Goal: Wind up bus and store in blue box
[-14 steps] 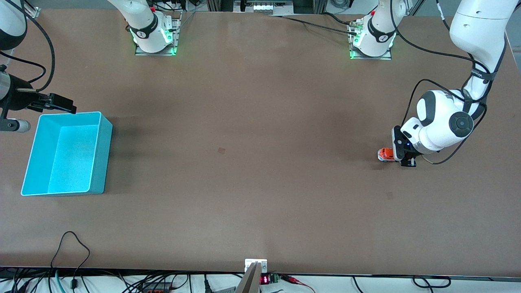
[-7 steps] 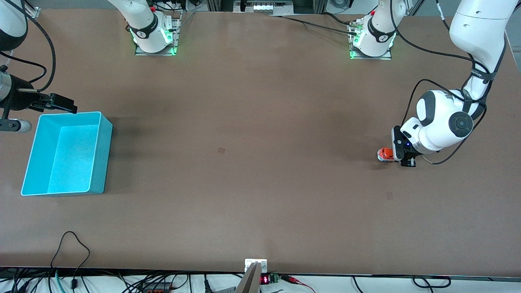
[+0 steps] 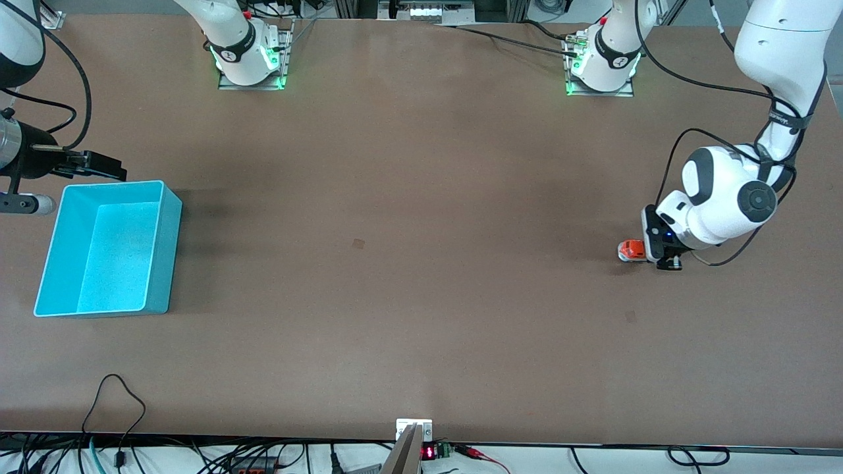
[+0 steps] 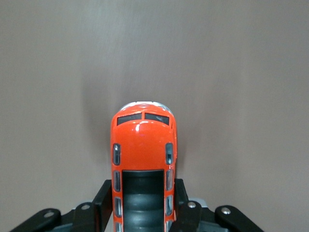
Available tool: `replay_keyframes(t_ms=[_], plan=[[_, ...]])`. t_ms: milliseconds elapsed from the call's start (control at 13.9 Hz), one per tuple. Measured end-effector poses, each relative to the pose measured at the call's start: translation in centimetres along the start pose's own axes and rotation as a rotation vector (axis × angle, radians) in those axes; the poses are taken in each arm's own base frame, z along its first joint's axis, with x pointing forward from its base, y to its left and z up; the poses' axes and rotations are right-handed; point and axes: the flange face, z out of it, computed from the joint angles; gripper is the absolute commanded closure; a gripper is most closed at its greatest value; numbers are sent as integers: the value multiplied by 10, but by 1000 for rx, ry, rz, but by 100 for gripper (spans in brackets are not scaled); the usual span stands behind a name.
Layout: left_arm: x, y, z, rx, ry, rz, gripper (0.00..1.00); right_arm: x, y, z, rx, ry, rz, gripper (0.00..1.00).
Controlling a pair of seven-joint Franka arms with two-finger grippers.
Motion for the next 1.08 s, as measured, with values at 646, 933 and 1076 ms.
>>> replay_keyframes(t_ms=[646, 933, 1076], plan=[[-104, -4, -3, 17, 7, -2, 59, 0, 0, 0, 1, -1, 0, 0], [-156, 3, -5, 35, 6, -16, 45, 0, -1, 0, 13, -5, -1, 0], [-166, 5, -5, 38, 6, -18, 0, -1, 0, 1, 14, -13, 2, 0]])
